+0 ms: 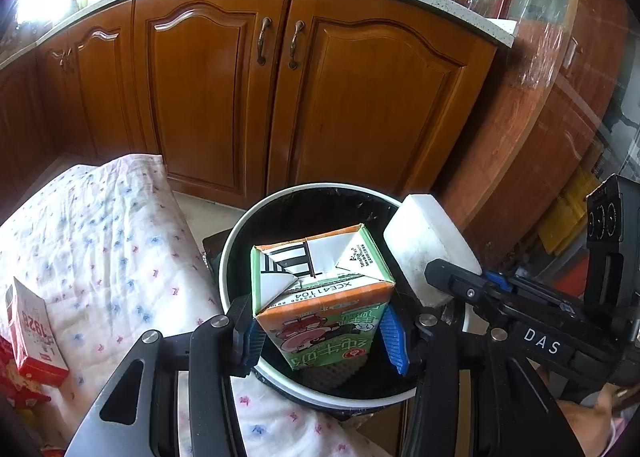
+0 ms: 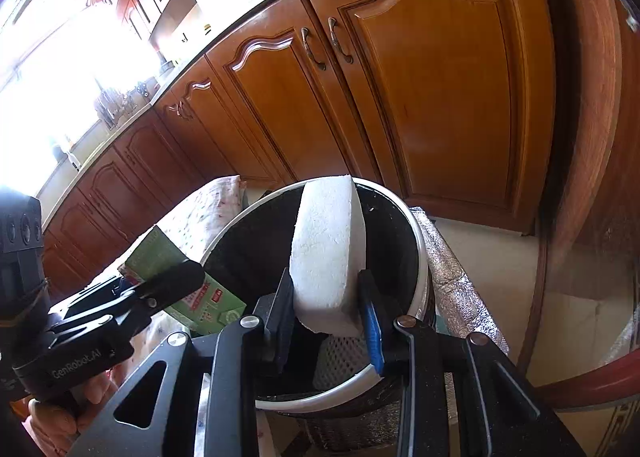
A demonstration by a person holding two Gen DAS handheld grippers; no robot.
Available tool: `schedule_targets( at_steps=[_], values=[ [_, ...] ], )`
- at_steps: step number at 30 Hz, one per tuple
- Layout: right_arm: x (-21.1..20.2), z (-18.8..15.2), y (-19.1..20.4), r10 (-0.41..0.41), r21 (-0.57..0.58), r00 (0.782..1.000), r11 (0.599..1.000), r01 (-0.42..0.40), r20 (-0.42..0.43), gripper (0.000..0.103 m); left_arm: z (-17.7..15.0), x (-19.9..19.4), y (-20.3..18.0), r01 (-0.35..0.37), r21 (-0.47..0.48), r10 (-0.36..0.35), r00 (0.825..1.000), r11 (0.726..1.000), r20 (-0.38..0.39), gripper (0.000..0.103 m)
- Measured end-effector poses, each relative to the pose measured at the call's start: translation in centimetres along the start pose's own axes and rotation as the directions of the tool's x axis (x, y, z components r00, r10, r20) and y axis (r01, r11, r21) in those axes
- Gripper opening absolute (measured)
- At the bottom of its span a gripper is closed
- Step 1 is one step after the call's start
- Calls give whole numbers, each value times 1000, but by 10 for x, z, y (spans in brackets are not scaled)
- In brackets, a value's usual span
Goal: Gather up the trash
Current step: 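Move both held items over the bin and open both tools, then grasp the green drink pouch with the left tool while the right tool grasps the yellow foam net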
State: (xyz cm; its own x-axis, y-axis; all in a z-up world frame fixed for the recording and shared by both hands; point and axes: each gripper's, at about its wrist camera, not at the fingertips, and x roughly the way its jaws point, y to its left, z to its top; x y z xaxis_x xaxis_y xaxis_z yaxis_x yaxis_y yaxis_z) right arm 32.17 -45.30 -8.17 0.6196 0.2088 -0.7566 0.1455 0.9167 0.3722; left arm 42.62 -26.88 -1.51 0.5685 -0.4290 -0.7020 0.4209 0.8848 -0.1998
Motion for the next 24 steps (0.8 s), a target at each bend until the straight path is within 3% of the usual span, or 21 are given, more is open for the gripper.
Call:
schedule_targets(
  at_steps=[5, 7, 9, 14, 20, 24],
  values=[
    [0, 2, -5, 8, 15, 1000, 1000, -8, -1, 39, 5, 1, -5, 6, 0, -6, 1000, 1000, 5, 53],
    [-1, 3, -6, 9, 23, 1000, 1000, -9, 2, 42, -2, -11, 0, 1, -2, -1, 1000, 1000, 20, 64],
    [-4, 2, -6, 18, 32, 1000, 999, -18, 10, 50, -5, -21, 0, 1, -9, -1, 999, 1000, 37, 65],
    [-15, -4, -4, 29, 40, 999, 999, -30, 34, 53, -19, -53, 5, 18, -58, -13, 997, 998, 80, 65],
    [-36, -23, 13, 66, 45, 994, 997, -70, 92, 76, -54, -104, 9, 24, -74, -14, 991, 997, 132, 67],
    [-46, -41, 36, 90, 22, 991, 995, -92, 102, 78, -82, -138, 15, 7, -77, 5, 988, 997, 156, 69]
  ],
)
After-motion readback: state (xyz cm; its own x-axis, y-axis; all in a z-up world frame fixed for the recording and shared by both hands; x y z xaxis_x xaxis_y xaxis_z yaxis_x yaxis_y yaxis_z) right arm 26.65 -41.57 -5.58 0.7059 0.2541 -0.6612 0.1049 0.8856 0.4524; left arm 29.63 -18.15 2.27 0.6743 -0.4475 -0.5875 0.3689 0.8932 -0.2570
